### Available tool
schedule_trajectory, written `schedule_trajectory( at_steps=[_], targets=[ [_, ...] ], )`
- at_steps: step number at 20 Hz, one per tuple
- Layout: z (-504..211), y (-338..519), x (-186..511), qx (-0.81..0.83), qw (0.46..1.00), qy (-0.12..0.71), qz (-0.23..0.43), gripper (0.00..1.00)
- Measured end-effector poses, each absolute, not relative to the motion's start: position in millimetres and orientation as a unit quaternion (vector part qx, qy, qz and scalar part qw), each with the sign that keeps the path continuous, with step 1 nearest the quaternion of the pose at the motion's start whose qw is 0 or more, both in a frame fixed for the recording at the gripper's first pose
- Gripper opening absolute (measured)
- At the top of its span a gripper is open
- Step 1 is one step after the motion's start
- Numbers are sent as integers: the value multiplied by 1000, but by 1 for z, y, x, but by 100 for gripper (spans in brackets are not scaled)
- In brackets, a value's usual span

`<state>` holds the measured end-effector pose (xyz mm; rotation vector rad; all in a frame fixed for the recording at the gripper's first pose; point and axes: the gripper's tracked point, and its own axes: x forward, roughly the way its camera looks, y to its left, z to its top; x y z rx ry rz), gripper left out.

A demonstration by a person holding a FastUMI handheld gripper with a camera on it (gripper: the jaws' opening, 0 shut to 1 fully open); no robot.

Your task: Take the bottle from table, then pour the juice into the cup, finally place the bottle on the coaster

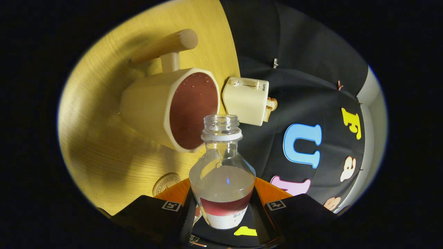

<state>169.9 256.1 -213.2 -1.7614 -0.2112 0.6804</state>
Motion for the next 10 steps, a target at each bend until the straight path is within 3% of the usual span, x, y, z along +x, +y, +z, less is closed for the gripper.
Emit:
schedule_trajectory(
  at_steps=[10],
  targets=[
    [-208, 260, 174, -779, 543, -111, 292, 74]
  ],
)
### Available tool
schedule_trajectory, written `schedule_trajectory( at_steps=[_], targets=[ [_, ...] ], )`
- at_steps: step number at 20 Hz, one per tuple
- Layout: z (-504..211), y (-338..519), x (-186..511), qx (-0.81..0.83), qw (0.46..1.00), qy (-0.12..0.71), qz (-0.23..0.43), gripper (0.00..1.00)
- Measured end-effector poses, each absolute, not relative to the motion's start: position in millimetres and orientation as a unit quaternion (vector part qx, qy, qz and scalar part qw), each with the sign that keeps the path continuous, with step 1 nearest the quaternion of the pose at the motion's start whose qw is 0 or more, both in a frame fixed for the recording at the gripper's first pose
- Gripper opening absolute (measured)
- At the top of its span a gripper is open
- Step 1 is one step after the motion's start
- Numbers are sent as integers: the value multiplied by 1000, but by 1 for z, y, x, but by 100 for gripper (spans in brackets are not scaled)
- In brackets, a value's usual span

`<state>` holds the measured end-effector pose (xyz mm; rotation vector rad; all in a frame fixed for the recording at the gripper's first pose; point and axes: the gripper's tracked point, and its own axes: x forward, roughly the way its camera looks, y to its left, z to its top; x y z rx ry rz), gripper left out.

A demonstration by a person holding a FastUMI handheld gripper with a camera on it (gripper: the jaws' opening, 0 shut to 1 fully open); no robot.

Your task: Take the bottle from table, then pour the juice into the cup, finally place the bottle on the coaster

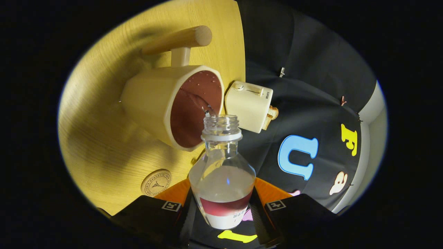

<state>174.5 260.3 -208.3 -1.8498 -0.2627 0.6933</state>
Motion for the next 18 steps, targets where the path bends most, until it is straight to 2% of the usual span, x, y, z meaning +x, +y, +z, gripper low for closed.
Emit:
schedule_trajectory(
  at_steps=[18],
  targets=[
    [-204, 261, 183, -813, 487, -130, 292, 74]
  ],
)
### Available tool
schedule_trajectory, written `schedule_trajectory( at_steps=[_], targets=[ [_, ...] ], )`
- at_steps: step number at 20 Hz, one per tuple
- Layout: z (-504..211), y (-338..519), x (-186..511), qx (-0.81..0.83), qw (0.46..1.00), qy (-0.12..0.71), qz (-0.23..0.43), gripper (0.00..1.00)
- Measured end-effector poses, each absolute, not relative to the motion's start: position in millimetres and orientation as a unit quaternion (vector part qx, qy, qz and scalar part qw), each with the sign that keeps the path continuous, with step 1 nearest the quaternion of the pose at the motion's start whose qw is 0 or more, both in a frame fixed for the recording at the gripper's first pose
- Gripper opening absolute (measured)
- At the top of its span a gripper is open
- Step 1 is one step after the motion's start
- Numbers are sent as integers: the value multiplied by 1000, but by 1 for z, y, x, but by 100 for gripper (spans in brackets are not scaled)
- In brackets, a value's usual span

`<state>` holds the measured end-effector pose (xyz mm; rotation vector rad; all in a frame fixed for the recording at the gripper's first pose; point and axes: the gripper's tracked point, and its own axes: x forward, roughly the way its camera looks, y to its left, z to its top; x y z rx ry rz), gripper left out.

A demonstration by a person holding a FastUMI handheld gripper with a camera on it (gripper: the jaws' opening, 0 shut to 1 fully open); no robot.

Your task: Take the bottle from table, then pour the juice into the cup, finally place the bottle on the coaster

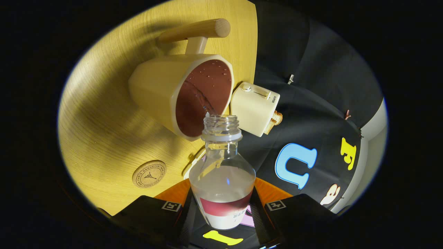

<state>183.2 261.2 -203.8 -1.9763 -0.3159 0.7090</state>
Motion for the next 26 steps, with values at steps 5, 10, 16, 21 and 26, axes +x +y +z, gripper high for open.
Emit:
schedule_trajectory(
  at_steps=[5, 10, 16, 21, 26],
  targets=[
    [-205, 264, 184, -827, 461, -140, 292, 73],
    [-205, 266, 187, -835, 445, -143, 291, 73],
    [-200, 275, 187, -844, 422, -162, 290, 73],
    [-197, 277, 189, -850, 406, -172, 287, 73],
    [-194, 279, 189, -851, 402, -178, 286, 73]
  ],
)
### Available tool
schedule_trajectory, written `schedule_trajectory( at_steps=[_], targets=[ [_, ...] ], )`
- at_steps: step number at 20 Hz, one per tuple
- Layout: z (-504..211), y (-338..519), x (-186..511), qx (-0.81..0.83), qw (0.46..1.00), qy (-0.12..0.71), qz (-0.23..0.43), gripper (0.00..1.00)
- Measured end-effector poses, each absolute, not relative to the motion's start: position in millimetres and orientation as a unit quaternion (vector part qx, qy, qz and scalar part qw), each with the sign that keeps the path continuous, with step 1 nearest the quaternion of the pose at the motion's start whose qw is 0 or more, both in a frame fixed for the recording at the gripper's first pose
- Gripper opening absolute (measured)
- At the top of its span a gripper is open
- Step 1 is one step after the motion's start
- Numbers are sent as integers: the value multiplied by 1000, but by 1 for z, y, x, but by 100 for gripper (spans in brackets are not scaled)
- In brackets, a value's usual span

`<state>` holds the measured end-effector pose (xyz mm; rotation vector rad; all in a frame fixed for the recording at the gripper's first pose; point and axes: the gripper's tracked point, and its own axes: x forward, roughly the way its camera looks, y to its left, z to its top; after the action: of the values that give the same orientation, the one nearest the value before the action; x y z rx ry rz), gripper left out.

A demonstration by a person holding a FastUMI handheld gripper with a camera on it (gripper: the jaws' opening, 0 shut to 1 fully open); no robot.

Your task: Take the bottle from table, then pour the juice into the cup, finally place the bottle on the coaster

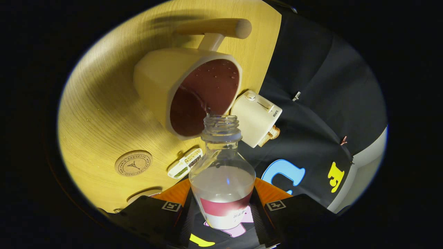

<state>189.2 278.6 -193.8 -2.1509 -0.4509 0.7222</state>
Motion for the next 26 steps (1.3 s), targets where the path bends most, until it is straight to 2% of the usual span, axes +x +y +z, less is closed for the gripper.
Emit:
schedule_trajectory(
  at_steps=[26],
  targets=[
    [-170, 310, 174, -873, 319, -248, 275, 73]
  ],
)
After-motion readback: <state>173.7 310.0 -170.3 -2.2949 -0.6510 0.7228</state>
